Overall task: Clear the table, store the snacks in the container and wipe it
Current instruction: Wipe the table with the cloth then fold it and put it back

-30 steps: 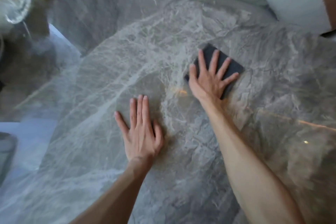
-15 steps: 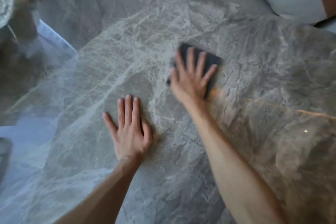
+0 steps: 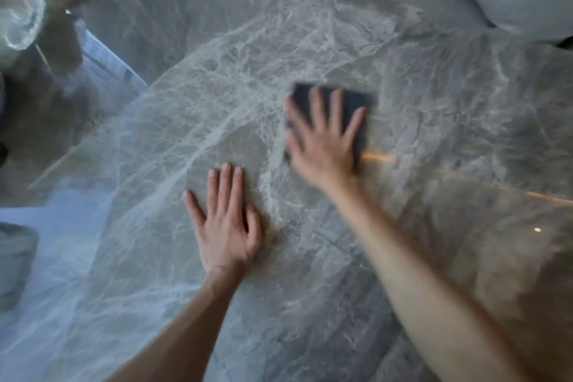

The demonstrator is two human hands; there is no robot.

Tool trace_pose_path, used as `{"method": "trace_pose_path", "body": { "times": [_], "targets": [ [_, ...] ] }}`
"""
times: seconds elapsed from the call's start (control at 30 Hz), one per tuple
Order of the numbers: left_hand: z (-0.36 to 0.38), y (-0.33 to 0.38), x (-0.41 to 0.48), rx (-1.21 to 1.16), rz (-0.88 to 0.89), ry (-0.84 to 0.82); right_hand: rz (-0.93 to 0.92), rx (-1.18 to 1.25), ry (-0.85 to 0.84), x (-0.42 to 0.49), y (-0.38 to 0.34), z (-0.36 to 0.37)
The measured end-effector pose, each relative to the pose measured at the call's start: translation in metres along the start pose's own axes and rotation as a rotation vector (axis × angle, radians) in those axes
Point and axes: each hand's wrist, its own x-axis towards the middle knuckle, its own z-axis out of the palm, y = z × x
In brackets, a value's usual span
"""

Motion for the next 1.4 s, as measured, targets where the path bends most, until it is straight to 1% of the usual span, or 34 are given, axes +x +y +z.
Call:
{"method": "trace_pose_path", "body": {
  "times": [0.03, 0.07, 0.1, 0.13, 0.17, 0.2, 0.23, 0.27, 0.3, 0.33, 0.37, 0.4, 0.47, 0.53, 0.63, 0.67, 0.7, 0.77, 0.8, 0.83, 0.87, 0.9, 0.93, 0.97, 1.03, 1.1, 1.13, 1.17, 1.27, 1.33, 1.4],
  "targets": [
    [-0.001, 0.000, -0.001, -0.001, 0.005, -0.005, -0.178, -0.029, -0.030, -0.039, -0.007, -0.002],
    [-0.001, 0.000, -0.001, 0.000, 0.015, -0.002, -0.319, -0.046, -0.077, -0.078, 0.002, -0.003],
    [0.000, 0.000, -0.001, -0.004, 0.016, 0.008, -0.376, -0.066, -0.118, -0.107, 0.025, -0.005],
    [0.000, 0.000, -0.001, -0.011, 0.009, 0.019, -0.367, -0.084, -0.139, -0.118, 0.058, -0.008],
    [0.001, 0.001, -0.001, -0.016, 0.000, 0.027, -0.298, -0.114, -0.126, -0.111, 0.090, -0.010],
    [0.001, 0.002, -0.001, -0.015, -0.006, 0.034, -0.165, -0.117, -0.113, -0.092, 0.116, -0.010],
    [0.002, 0.002, -0.002, -0.008, -0.007, 0.041, 0.010, -0.084, -0.088, -0.063, 0.129, -0.009],
    [0.003, 0.002, -0.002, -0.003, -0.007, 0.045, 0.175, -0.018, -0.056, -0.031, 0.127, -0.009],
    [0.003, 0.003, -0.001, -0.004, -0.011, 0.044, 0.261, 0.034, -0.034, -0.003, 0.108, -0.007],
    [0.003, 0.002, -0.001, -0.004, -0.012, 0.039, 0.244, 0.058, -0.019, 0.013, 0.079, -0.003],
    [0.002, 0.002, -0.001, -0.004, -0.009, 0.036, 0.147, 0.067, 0.003, 0.017, 0.046, 0.003],
    [0.002, 0.002, -0.001, -0.007, -0.007, 0.040, 0.005, 0.069, 0.008, 0.010, 0.015, 0.006],
    [0.000, 0.001, -0.002, -0.045, 0.007, 0.036, -0.291, 0.051, 0.007, -0.033, -0.024, 0.007],
    [-0.002, -0.001, -0.003, -0.150, 0.025, 0.052, -0.445, 0.064, -0.019, -0.075, -0.024, 0.008],
    [-0.012, 0.001, -0.005, -0.347, -0.020, 0.076, -0.541, 0.034, -0.039, -0.115, 0.024, 0.004],
    [-0.013, 0.003, -0.006, -0.404, -0.052, 0.081, -0.508, 0.015, -0.046, -0.118, 0.048, 0.003],
    [-0.014, 0.004, -0.007, -0.432, -0.072, 0.079, -0.421, -0.001, -0.045, -0.112, 0.073, 0.001],
    [-0.014, 0.003, -0.007, -0.416, -0.039, 0.076, -0.127, -0.005, -0.036, -0.078, 0.116, 0.000],
    [-0.012, 0.000, -0.008, -0.403, -0.014, 0.077, 0.035, 0.026, -0.045, -0.055, 0.128, -0.002],
    [-0.009, -0.002, -0.009, -0.400, 0.001, 0.082, 0.156, 0.075, -0.063, -0.032, 0.129, -0.004],
    [-0.005, -0.005, -0.008, -0.406, 0.006, 0.094, 0.209, 0.109, -0.079, -0.012, 0.117, -0.005],
    [-0.004, -0.005, -0.009, -0.420, 0.012, 0.111, 0.182, 0.118, -0.078, -0.001, 0.095, -0.002],
    [-0.003, -0.004, -0.010, -0.439, 0.015, 0.127, 0.094, 0.106, -0.051, 0.000, 0.066, 0.002],
    [-0.003, -0.003, -0.011, -0.457, 0.020, 0.142, -0.031, 0.096, -0.025, -0.009, 0.035, 0.005],
    [-0.003, -0.005, -0.010, -0.521, -0.010, 0.141, -0.300, 0.097, -0.012, -0.052, -0.016, 0.011],
    [-0.008, -0.011, -0.011, -0.659, -0.130, 0.110, -0.515, 0.129, -0.048, -0.112, -0.036, 0.016],
    [-0.013, -0.012, -0.014, -0.711, -0.185, 0.109, -0.581, 0.134, -0.064, -0.142, -0.033, 0.017],
    [-0.019, -0.010, -0.021, -0.720, -0.196, 0.098, -0.628, 0.143, -0.082, -0.167, -0.024, 0.016],
    [-0.032, 0.009, -0.051, -0.548, -0.156, -0.022, -0.731, 0.183, -0.172, -0.211, 0.011, 0.010],
    [-0.031, 0.026, -0.072, -0.438, -0.164, -0.120, -0.779, 0.175, -0.247, -0.221, 0.028, 0.002],
    [-0.028, 0.040, -0.086, -0.335, -0.107, -0.181, -0.813, 0.139, -0.317, -0.227, 0.039, -0.007]
  ]
}}
